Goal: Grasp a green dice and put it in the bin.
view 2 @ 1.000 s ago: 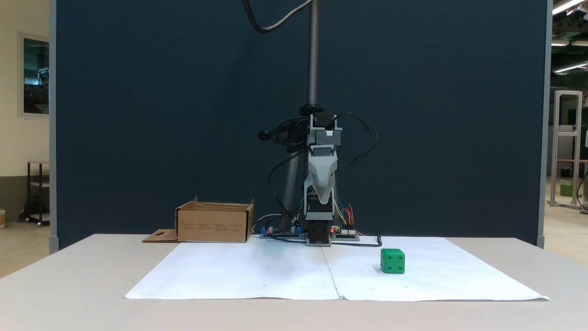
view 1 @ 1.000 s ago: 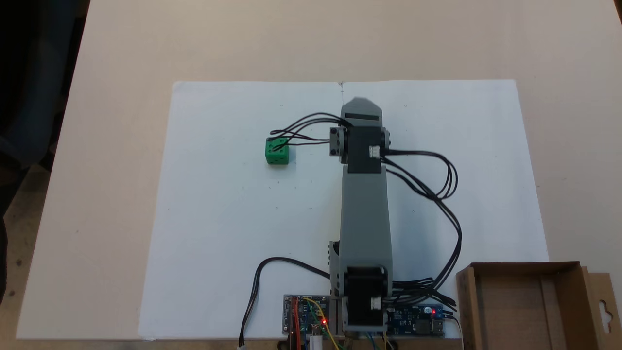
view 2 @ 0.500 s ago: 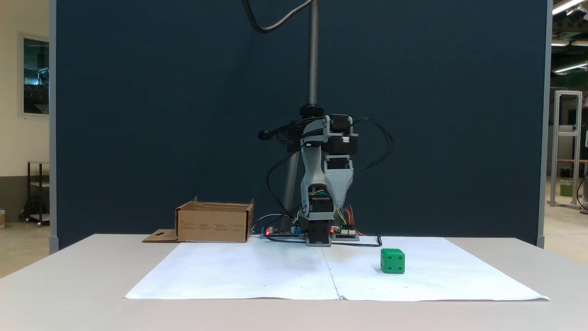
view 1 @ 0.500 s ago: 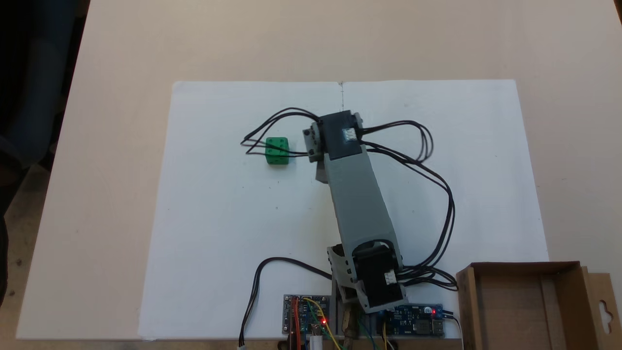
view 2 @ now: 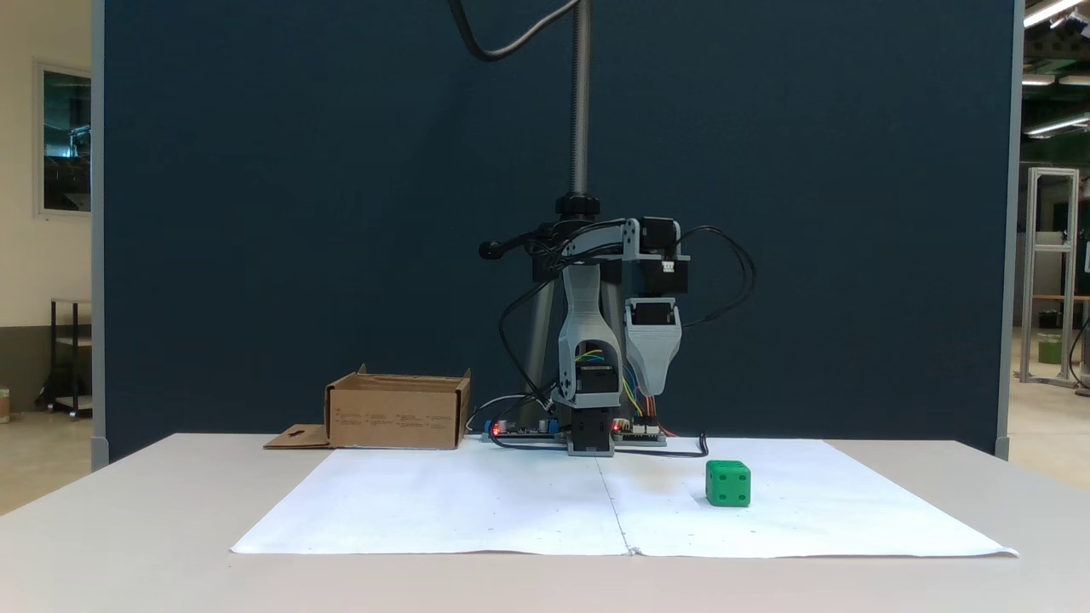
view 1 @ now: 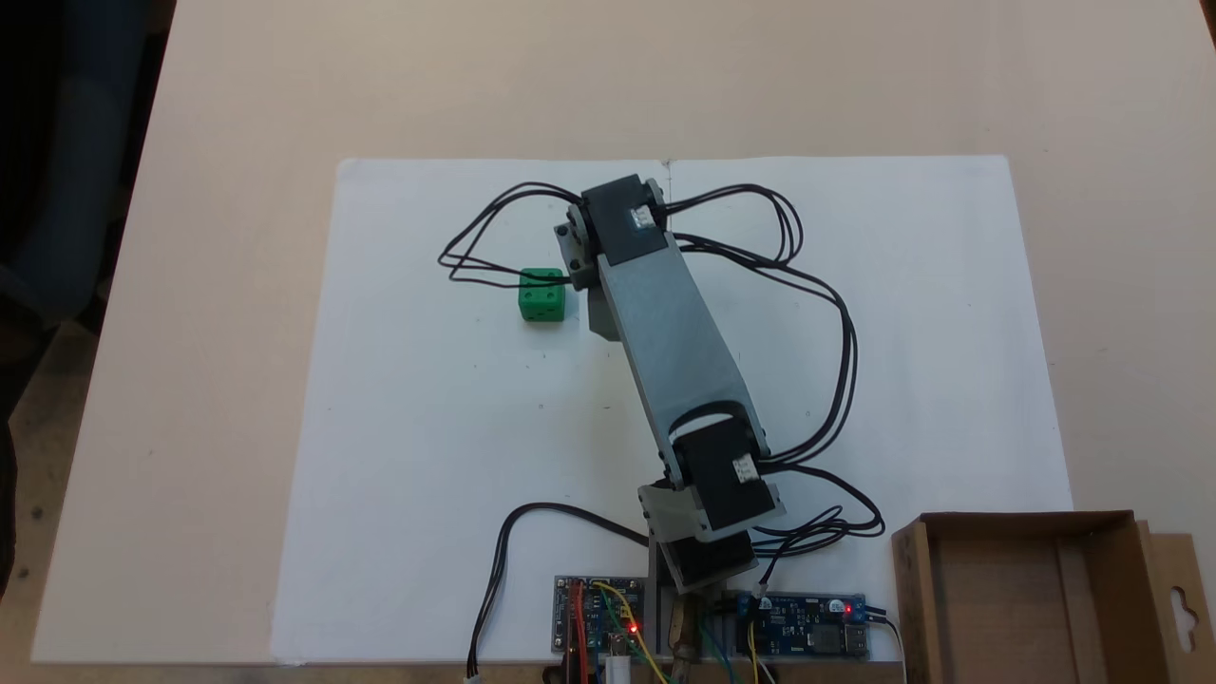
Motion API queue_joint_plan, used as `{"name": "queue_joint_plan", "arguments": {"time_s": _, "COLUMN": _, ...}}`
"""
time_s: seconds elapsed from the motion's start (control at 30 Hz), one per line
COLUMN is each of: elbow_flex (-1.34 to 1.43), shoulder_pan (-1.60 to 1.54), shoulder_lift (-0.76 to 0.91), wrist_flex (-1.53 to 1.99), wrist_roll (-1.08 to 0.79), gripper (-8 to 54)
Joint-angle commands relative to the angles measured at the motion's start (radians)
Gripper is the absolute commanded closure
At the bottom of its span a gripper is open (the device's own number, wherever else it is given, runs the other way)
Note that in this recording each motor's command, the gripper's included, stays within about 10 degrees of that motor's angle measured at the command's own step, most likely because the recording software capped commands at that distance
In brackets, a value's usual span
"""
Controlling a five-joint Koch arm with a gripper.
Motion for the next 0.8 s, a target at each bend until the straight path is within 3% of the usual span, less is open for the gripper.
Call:
{"name": "queue_joint_plan", "arguments": {"time_s": 0.0, "elbow_flex": -0.069, "shoulder_pan": -0.018, "shoulder_lift": 0.002, "wrist_flex": 0.086, "wrist_roll": 0.094, "gripper": 2.3}}
{"name": "queue_joint_plan", "arguments": {"time_s": 0.77, "elbow_flex": -0.123, "shoulder_pan": -0.051, "shoulder_lift": -0.146, "wrist_flex": 0.028, "wrist_roll": 0.204, "gripper": 2.2}}
